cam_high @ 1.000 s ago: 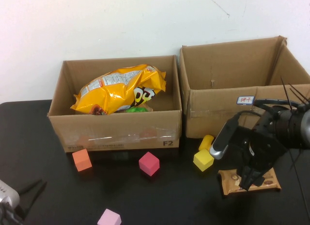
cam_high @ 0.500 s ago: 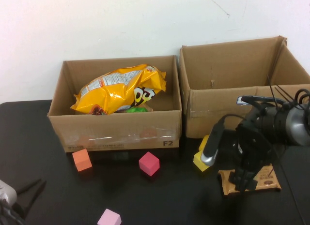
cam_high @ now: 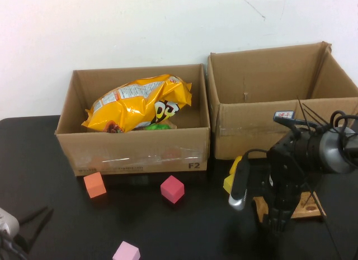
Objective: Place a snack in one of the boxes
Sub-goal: Pick up the biscuit
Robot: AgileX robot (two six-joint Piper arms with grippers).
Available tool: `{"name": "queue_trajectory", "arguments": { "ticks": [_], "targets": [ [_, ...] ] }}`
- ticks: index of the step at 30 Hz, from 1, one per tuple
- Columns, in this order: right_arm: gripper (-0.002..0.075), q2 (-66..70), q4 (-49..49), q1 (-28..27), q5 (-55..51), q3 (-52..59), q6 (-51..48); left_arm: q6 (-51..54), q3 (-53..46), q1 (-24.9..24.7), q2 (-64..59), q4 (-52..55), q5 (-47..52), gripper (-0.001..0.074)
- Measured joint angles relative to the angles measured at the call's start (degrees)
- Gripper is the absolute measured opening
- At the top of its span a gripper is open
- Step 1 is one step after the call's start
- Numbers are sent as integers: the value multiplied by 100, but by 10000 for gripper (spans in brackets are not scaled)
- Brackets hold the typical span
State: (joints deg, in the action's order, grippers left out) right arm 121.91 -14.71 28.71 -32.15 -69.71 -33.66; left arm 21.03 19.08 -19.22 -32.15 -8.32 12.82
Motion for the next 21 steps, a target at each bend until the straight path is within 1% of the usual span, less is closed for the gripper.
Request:
{"name": "queue_trajectory", "arguments": {
  "ticks": [3, 6, 9, 13, 14, 21],
  "targets": [
    [665, 40, -95, 0, 9, -9, 0, 0, 0, 0, 0, 0, 0, -1],
    [633, 54, -154, 0, 20, -9, 40, 0, 0, 0, 0, -10, 0, -1],
    [575, 75, -214, 0, 54, -35, 64, 0, 0, 0, 0, -10, 0, -1],
    [442, 97, -302, 0, 89, -58, 128, 0, 0, 0, 0, -10, 0, -1],
    [421, 97, -326, 0, 89, -58, 156, 0, 0, 0, 0, -10, 0, -1],
    [417, 97, -408, 0, 24, -60, 190, 0, 0, 0, 0, -10, 0, -1]
  ]
}}
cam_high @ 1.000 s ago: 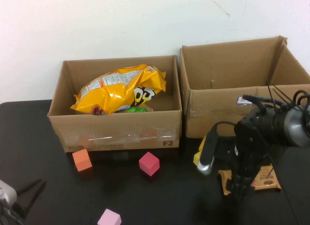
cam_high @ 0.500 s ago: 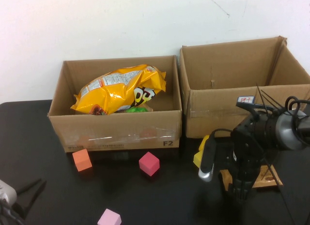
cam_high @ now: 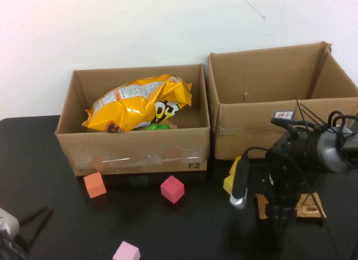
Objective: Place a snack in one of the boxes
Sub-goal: Pick up the biscuit, then place the biscuit in the biscuit box
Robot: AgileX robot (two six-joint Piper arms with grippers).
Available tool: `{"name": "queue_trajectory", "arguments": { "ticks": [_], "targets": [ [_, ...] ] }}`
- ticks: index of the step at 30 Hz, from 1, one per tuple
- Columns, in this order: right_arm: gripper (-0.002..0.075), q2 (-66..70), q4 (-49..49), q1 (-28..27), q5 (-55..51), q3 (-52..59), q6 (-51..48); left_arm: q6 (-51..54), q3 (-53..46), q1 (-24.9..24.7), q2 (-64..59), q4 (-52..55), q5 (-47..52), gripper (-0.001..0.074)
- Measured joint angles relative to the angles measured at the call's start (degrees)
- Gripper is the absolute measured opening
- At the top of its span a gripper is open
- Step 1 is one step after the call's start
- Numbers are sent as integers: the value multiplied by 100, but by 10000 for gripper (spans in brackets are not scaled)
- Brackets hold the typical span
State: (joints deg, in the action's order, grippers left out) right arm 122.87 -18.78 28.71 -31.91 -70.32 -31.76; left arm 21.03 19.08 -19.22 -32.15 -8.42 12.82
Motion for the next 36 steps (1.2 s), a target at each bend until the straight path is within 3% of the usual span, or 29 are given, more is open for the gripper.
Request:
{"name": "queue_trajectory", "arguments": {
  "ticks": [5, 9, 11, 28, 31, 36],
  "targets": [
    [373, -61, -203, 0, -221, -10, 322, 0, 0, 0, 0, 0, 0, -1],
    [188, -322, -365, 0, -315, 0, 954, 0, 0, 0, 0, -10, 0, -1],
    [144, -515, -309, 0, -371, 21, 1222, 0, 0, 0, 0, -10, 0, -1],
    [142, -2573, 188, 0, -534, 89, 1672, 0, 0, 0, 0, -10, 0, -1],
    [141, -2999, 177, 0, -179, 107, 1672, 0, 0, 0, 0, -10, -10, -1],
    [139, -3292, -149, 0, 1394, 116, 1672, 0, 0, 0, 0, -10, -21, -1]
  ]
}}
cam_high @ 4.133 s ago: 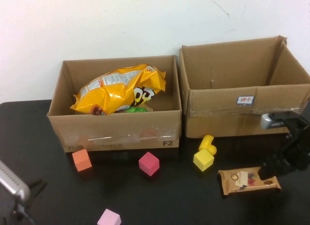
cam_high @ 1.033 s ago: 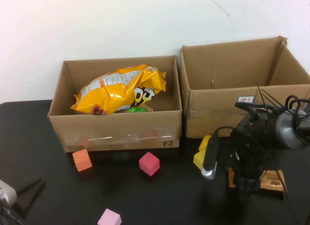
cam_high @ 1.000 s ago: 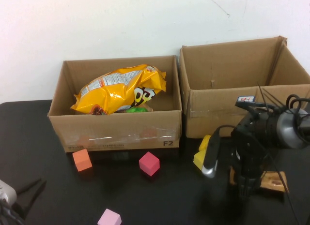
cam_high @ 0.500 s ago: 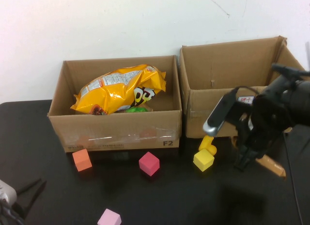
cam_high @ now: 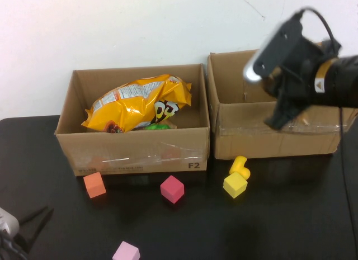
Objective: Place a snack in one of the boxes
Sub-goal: Place the biscuit in the biscuit box
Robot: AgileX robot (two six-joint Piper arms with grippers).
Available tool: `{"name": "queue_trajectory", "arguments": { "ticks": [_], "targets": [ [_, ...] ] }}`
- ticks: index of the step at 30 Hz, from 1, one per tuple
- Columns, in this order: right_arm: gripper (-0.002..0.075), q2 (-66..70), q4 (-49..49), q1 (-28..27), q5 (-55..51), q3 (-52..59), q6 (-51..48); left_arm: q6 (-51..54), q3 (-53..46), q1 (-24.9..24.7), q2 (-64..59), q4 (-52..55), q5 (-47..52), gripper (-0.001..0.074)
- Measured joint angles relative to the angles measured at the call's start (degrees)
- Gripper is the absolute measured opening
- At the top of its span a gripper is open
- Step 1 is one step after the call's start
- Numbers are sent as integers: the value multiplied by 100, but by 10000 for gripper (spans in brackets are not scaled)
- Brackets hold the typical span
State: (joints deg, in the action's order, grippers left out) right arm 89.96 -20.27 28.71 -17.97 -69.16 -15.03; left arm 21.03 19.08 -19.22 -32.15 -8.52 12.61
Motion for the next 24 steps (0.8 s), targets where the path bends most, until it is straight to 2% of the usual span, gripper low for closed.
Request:
{"name": "queue_trajectory", "arguments": {
  "ticks": [7, 11, 14, 18, 21, 24],
  "targets": [
    [139, 407, 110, -74, 2292, -14, 0, 0, 0, 0, 0, 0, 0, -1],
    [139, 1116, 1101, -404, 2886, -395, 0, 0, 0, 0, 0, 0, 0, -1],
    [139, 1803, 2492, -798, 2779, -988, 0, 0, 0, 0, 0, 0, 0, -1],
    [150, 2157, 3479, -1001, 1992, -1537, 9, 0, 0, 0, 0, 0, 0, -1],
    [239, 2275, 3651, -1025, 1261, -1957, 9, 0, 0, 0, 0, 0, 0, -1],
    [374, 2297, 3675, -1025, 732, -2268, 9, 0, 0, 0, 0, 0, 0, -1]
  ]
}}
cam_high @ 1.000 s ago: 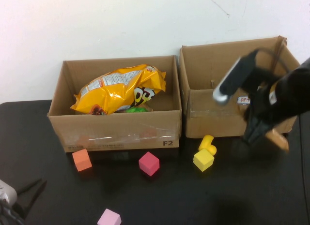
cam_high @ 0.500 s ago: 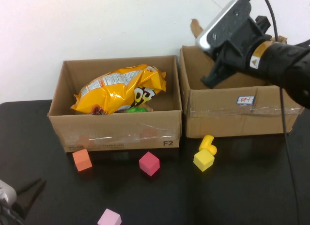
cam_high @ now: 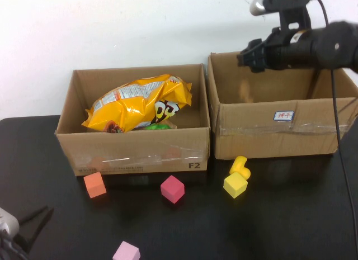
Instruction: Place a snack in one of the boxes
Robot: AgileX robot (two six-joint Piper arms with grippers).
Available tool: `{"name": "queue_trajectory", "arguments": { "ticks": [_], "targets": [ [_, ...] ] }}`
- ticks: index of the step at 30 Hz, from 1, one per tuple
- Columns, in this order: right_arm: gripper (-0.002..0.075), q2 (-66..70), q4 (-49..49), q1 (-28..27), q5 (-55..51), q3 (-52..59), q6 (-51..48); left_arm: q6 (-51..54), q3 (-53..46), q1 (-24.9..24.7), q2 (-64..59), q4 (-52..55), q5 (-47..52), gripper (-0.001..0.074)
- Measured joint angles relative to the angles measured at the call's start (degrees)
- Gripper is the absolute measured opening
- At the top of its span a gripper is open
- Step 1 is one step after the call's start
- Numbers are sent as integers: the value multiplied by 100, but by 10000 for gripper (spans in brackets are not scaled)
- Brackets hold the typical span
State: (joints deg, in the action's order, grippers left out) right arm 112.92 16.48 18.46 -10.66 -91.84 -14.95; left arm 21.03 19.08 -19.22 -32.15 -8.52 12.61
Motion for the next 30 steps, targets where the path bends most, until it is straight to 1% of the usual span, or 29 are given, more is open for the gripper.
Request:
{"name": "queue_trajectory", "arguments": {
  "ticks": [1, 3, 4, 6, 8, 12, 16, 19, 21, 25, 30],
  "targets": [
    [403, 0, 0, 0, -189, -120, 0, 0, 0, 0, 0, 0, 0, -1],
    [429, 0, 0, 0, -617, -355, 0, 0, 0, 0, 0, 0, 0, -1],
    [431, 0, -32, 0, -1182, -665, 0, 0, 0, 0, 0, 0, 0, -1],
    [414, 0, -135, 0, -1808, -1029, 0, 0, 0, 0, 0, 0, 0, -1],
    [366, 0, -302, 0, -2499, -1393, 0, 0, 0, 0, 0, 0, 0, -1],
    [231, -24, -808, 0, -3954, -2148, 0, 0, 0, 0, 0, -38, 0, -1],
    [126, -194, -1409, 0, -4985, -2743, 125, 0, 0, 0, 0, -80, 0, -1],
    [48, -497, -1802, 0, -5446, -2977, 308, 0, 0, 0, 0, -294, 0, -1],
    [22, -753, -1941, 0, -5651, -3000, 416, 0, 0, 0, 11, -543, -35, -1],
    [6, -1378, -1806, 0, -5814, -3011, 404, 0, 0, 0, 181, -1122, -187, -1],
    [3, -2178, -1508, 22, -5885, -3035, 233, 0, 0, 0, 573, -1282, -231, -1]
  ]
}}
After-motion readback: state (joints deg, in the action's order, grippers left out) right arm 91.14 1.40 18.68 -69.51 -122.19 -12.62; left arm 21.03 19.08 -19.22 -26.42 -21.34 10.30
